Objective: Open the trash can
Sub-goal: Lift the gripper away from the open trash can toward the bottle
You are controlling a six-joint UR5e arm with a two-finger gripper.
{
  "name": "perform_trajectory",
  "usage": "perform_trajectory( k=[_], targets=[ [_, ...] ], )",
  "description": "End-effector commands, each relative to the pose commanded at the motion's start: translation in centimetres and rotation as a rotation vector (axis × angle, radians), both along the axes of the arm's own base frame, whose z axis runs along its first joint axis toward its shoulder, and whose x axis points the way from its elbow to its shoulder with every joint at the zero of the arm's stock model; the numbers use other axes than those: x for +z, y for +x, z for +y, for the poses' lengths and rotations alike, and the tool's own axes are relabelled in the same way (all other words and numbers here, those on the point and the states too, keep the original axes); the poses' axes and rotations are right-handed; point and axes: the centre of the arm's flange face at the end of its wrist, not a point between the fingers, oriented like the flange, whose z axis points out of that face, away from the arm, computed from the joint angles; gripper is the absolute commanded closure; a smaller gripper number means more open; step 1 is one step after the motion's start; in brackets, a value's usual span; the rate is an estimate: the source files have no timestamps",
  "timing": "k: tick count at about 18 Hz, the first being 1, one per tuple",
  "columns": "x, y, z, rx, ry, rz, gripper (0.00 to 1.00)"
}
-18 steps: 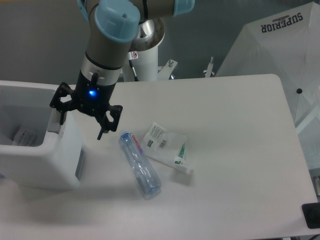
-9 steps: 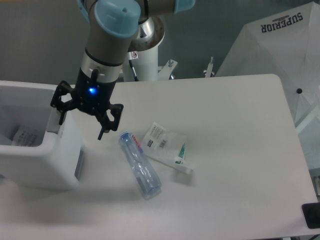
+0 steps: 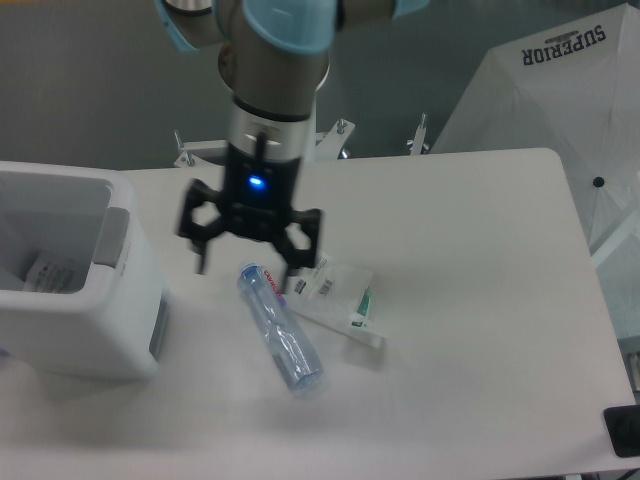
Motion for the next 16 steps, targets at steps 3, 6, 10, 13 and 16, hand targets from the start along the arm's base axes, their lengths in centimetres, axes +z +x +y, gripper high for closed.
perform_trajectory(
  k=[3,6,10,13,16],
  targets=[
    [-4.2,-3.9,-0.6,0.029,-0.115,0.024,0.00],
    [-5.2,-6.0,-0.5,0.051,-0.150,0.054,0.00],
    [-6.7,-9.6,-2.5,-0.040,-0.188,0.079,0.00],
    [-7.1,-10.9,-4.0,-0.123,-0.215,0.094,0.00],
    [-7.4,-10.9,-4.0,-0.128,-0.222,0.094,0.00]
  ],
)
